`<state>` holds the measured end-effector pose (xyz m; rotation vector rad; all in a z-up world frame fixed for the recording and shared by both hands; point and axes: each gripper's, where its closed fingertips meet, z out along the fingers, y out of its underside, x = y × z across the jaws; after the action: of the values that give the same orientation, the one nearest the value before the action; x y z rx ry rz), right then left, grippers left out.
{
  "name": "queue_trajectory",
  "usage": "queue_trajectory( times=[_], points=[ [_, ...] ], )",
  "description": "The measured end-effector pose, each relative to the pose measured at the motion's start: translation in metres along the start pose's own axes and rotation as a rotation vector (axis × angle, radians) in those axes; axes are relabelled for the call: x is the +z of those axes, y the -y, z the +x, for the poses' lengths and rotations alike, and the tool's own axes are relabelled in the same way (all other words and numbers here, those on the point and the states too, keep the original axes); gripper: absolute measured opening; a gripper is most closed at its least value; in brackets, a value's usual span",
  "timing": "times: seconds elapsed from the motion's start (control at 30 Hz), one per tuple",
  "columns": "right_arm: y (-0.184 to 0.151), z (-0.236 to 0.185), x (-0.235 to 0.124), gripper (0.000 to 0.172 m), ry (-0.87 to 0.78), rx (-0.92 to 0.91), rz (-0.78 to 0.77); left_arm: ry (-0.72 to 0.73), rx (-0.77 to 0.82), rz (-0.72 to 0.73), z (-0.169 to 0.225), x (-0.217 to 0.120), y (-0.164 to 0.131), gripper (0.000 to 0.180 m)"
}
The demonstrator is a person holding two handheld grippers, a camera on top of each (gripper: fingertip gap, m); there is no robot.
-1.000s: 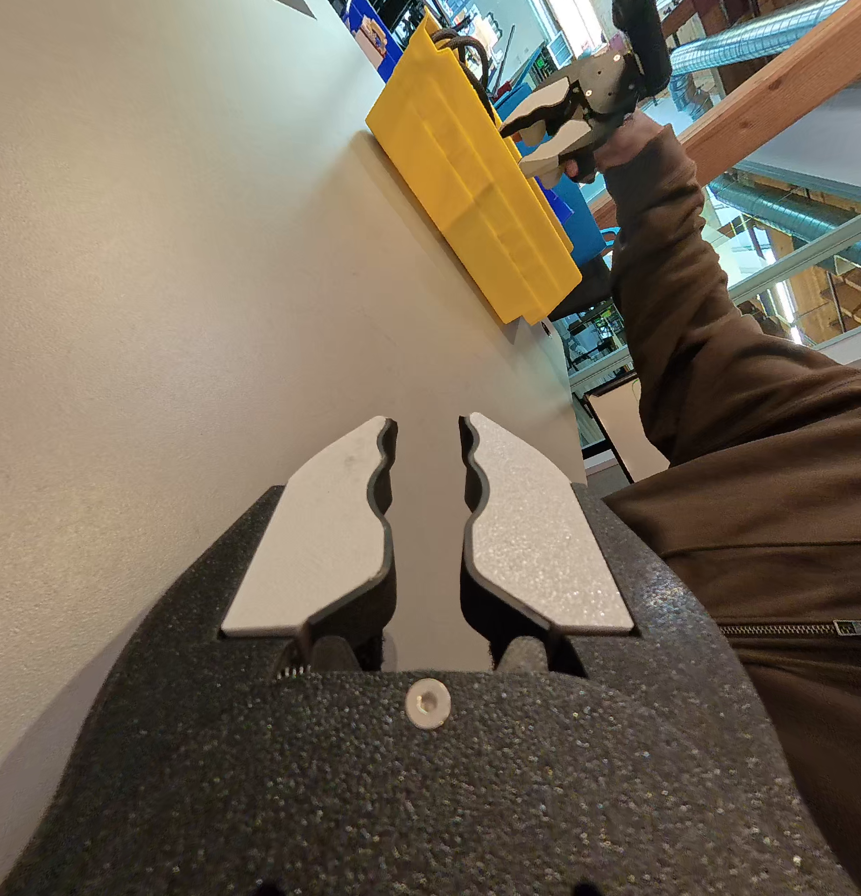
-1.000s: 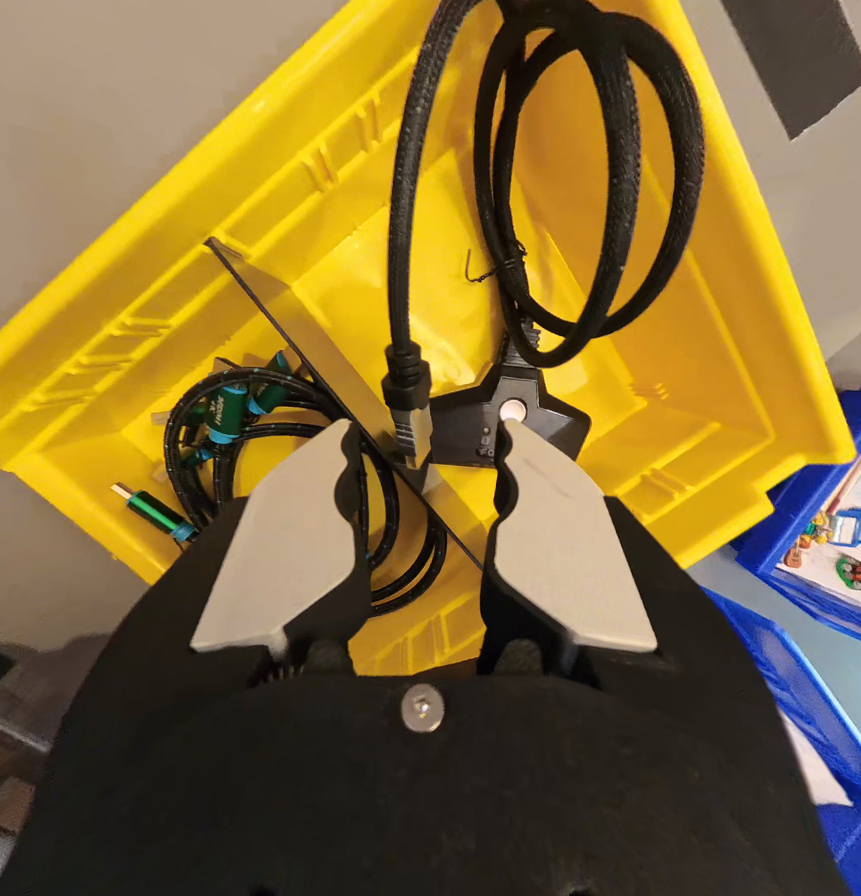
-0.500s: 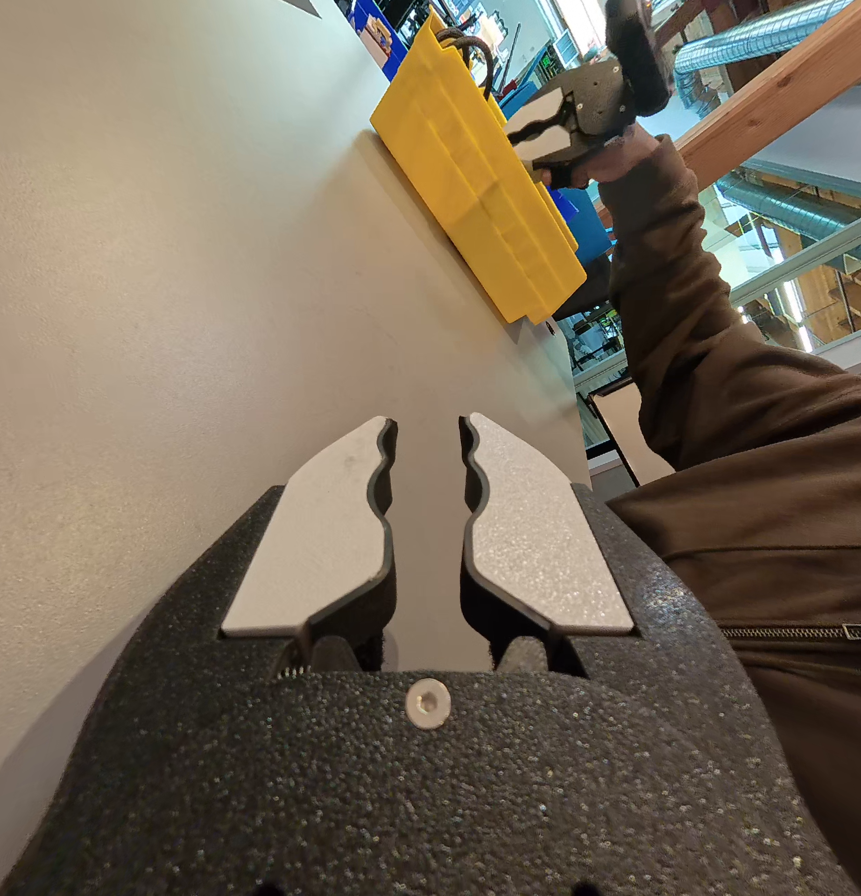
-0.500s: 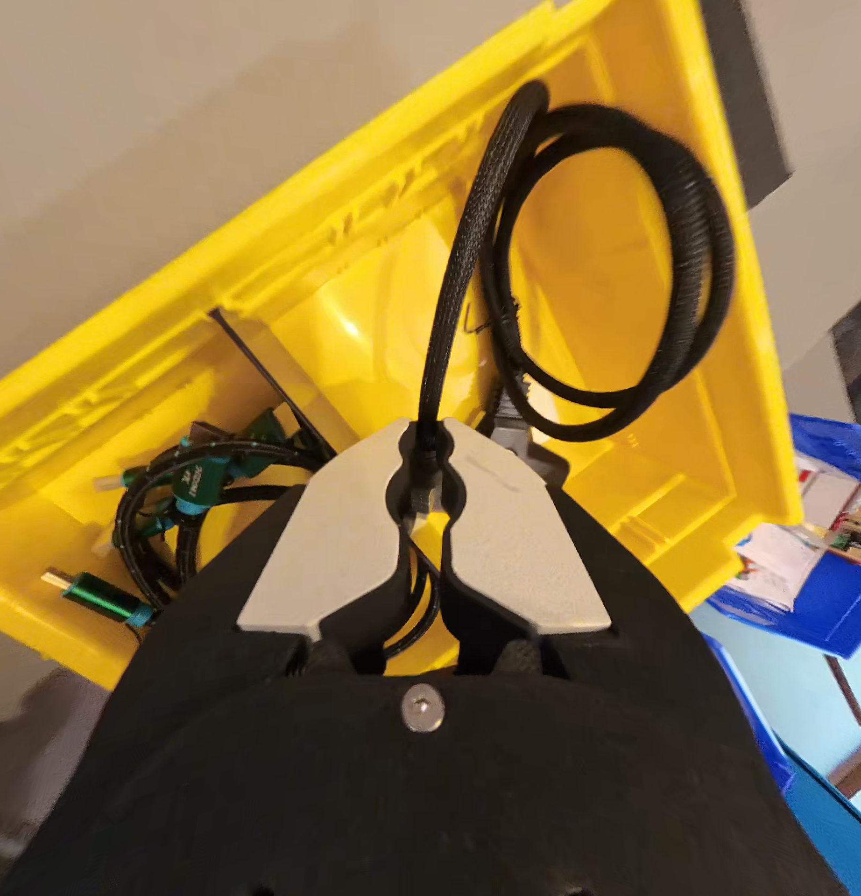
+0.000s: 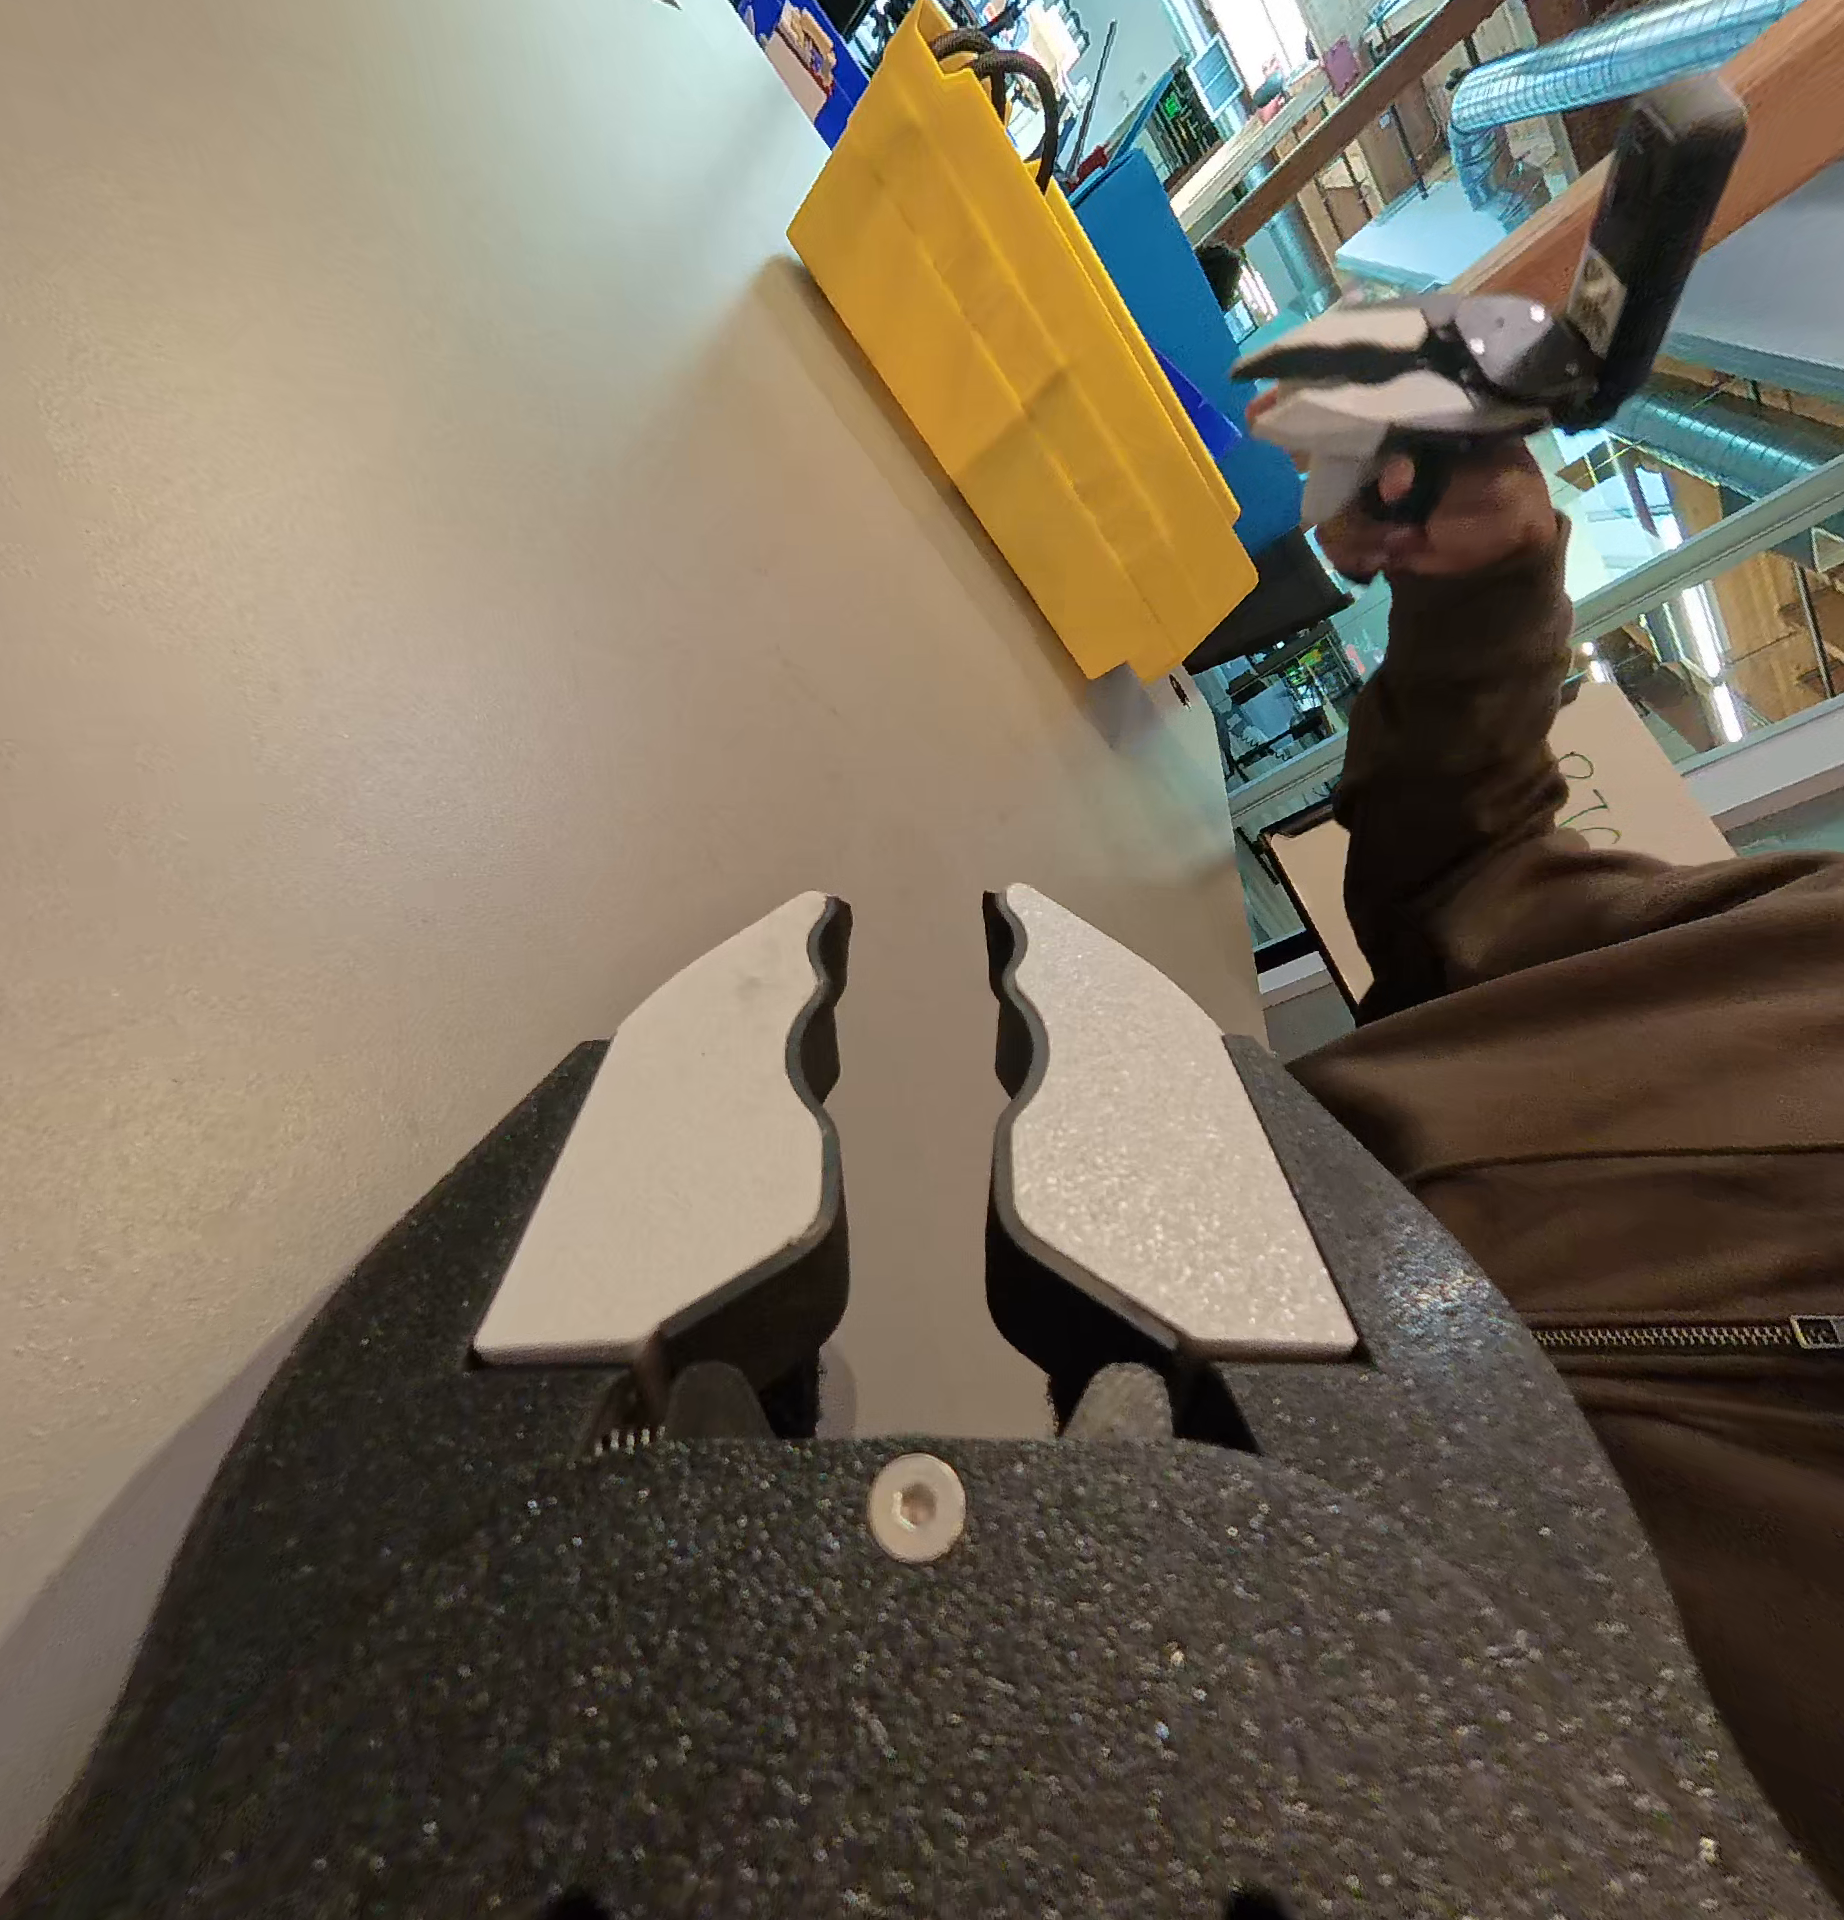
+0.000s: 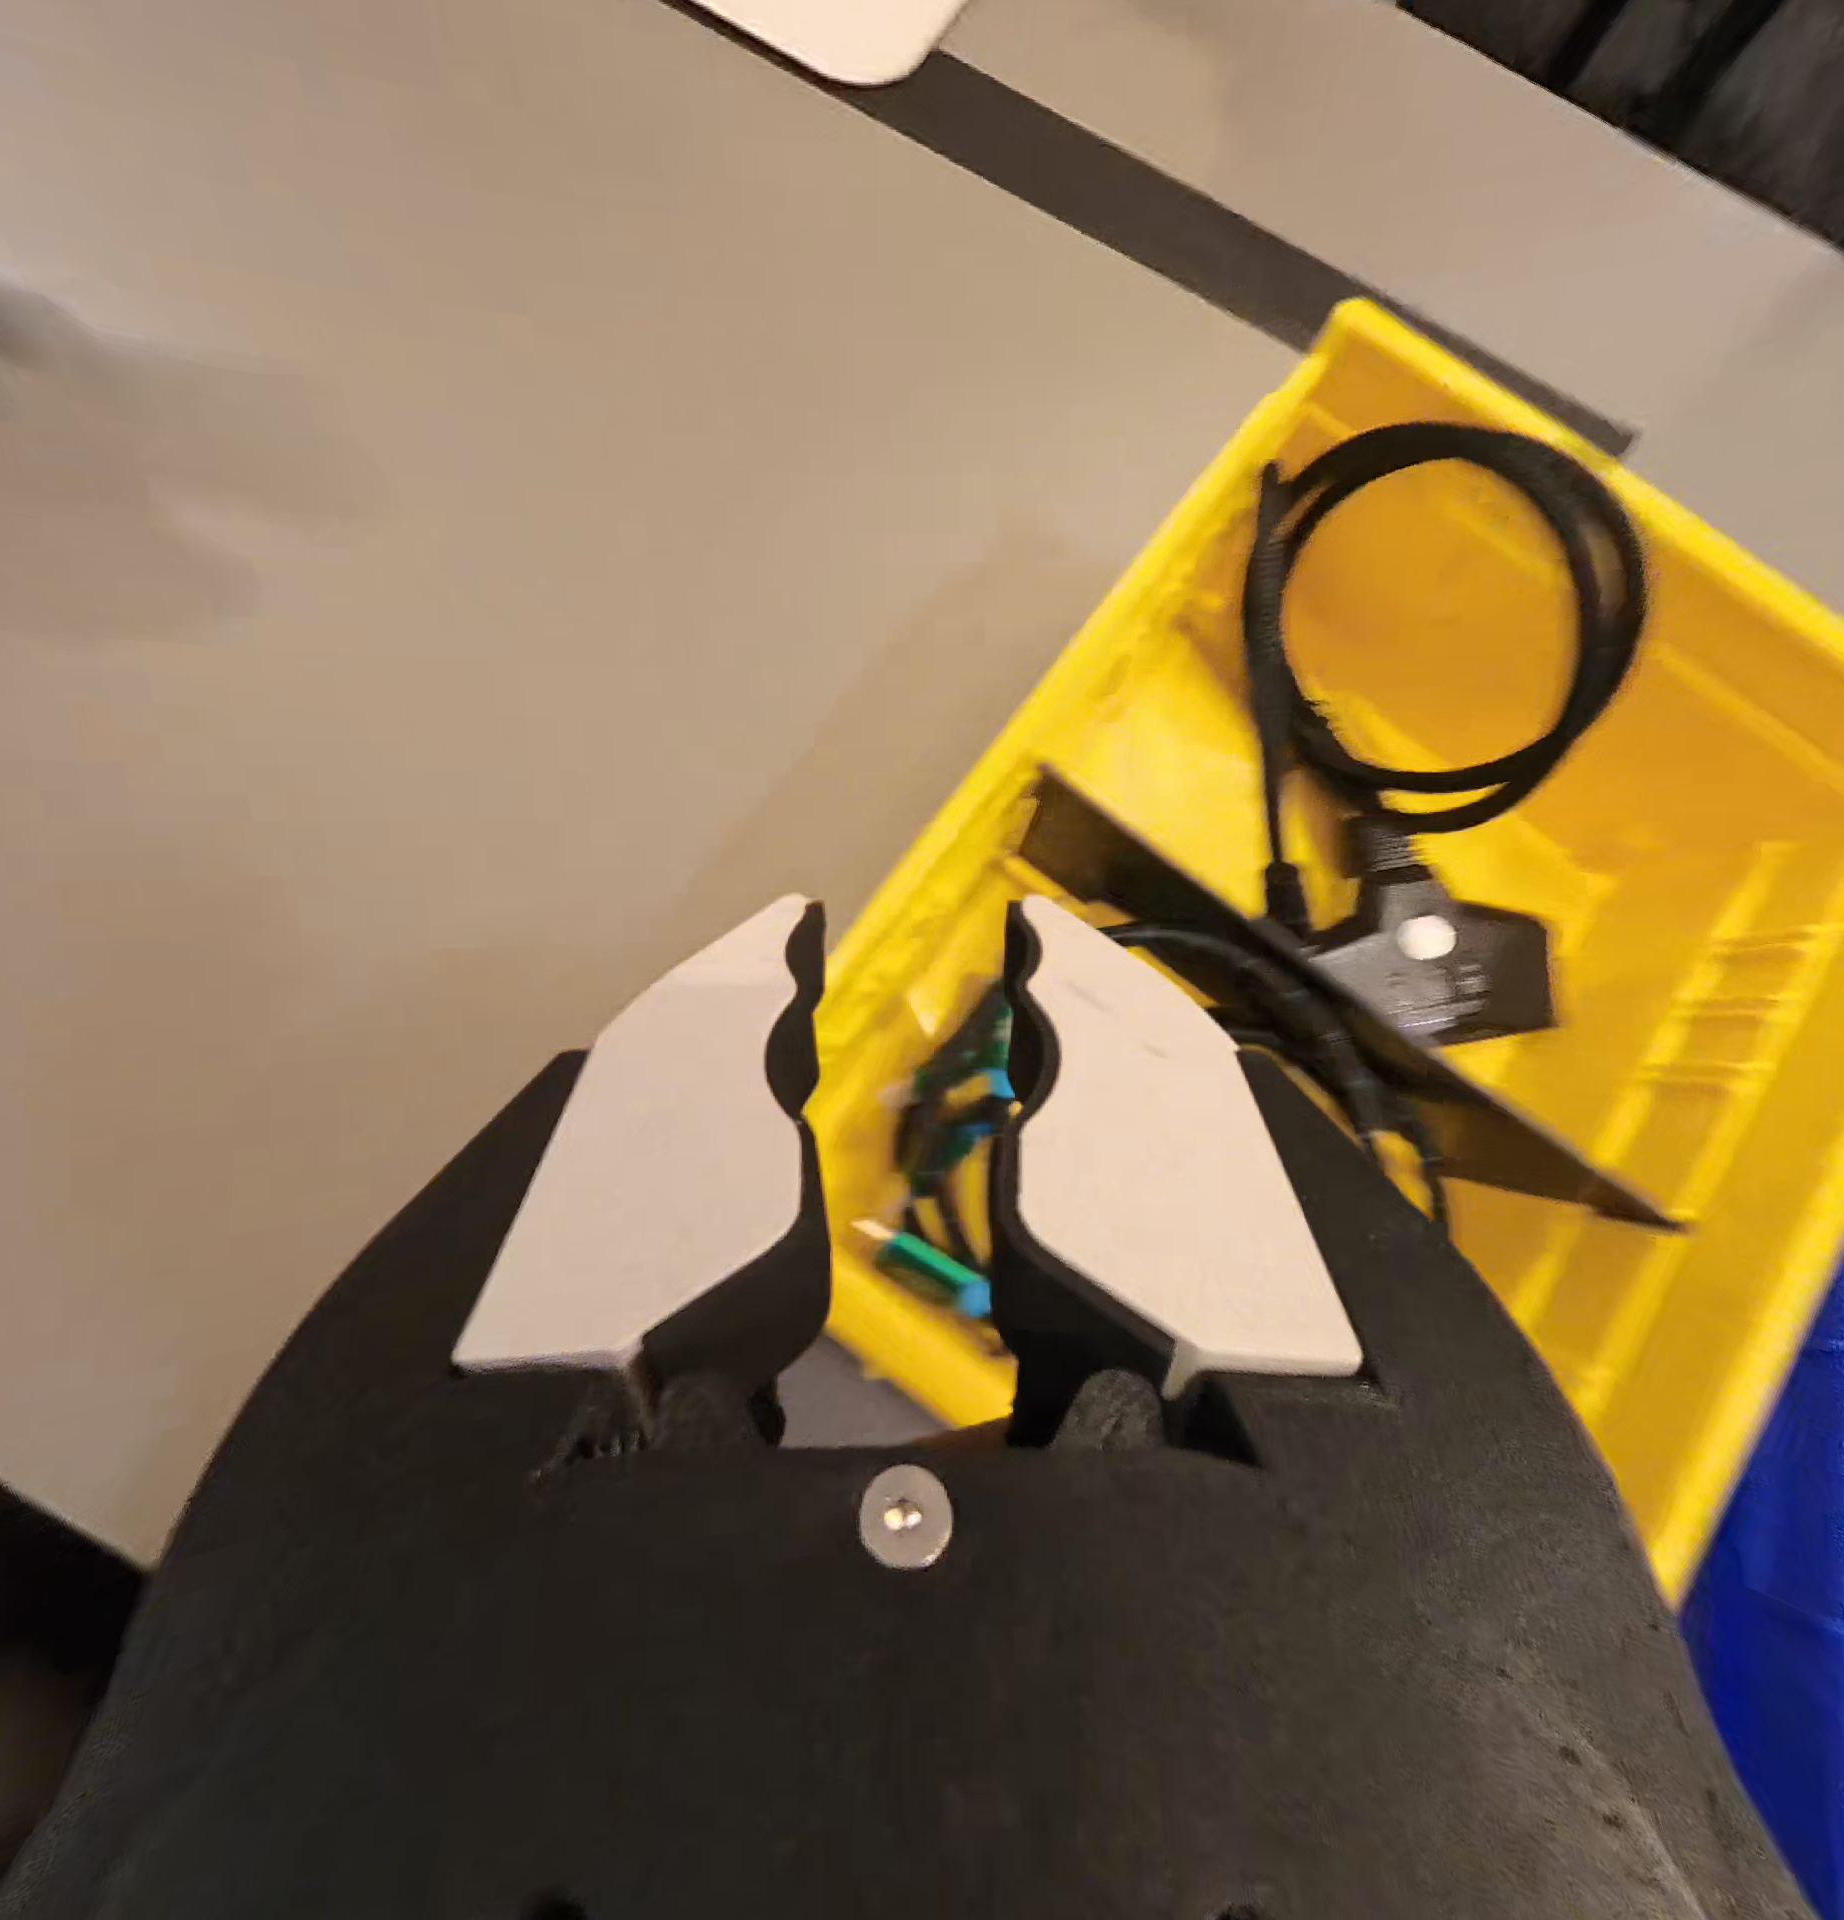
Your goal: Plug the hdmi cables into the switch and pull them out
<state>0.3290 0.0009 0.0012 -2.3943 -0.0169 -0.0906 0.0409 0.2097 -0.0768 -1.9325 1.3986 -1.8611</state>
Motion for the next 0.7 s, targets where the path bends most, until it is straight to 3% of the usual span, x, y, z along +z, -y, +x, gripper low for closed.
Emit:
queue_trajectory(
  times=[0.13, 0.3, 0.53, 0.7],
  points=[
    [-0.027, -0.03, 0.01, 0.049, -0.041, 0.001, -0.04, -0.001, -0.004, 0.0, 0.0, 0.0, 0.0, 0.026],
    [-0.045, -0.026, 0.023, 0.021, -0.075, -0.015, -0.097, 0.009, 0.006, -0.001, 0.0, 0.001, 0.0, 0.026],
    [-0.056, 0.006, 0.015, 0.008, -0.185, -0.001, -0.129, 0.016, 0.02, -0.011, 0.001, 0.002, -0.002, 0.026],
    [-0.059, 0.011, 0.012, 0.008, -0.199, 0.002, -0.115, 0.011, 0.018, -0.016, 0.001, 0.002, -0.002, 0.026]
  ],
)
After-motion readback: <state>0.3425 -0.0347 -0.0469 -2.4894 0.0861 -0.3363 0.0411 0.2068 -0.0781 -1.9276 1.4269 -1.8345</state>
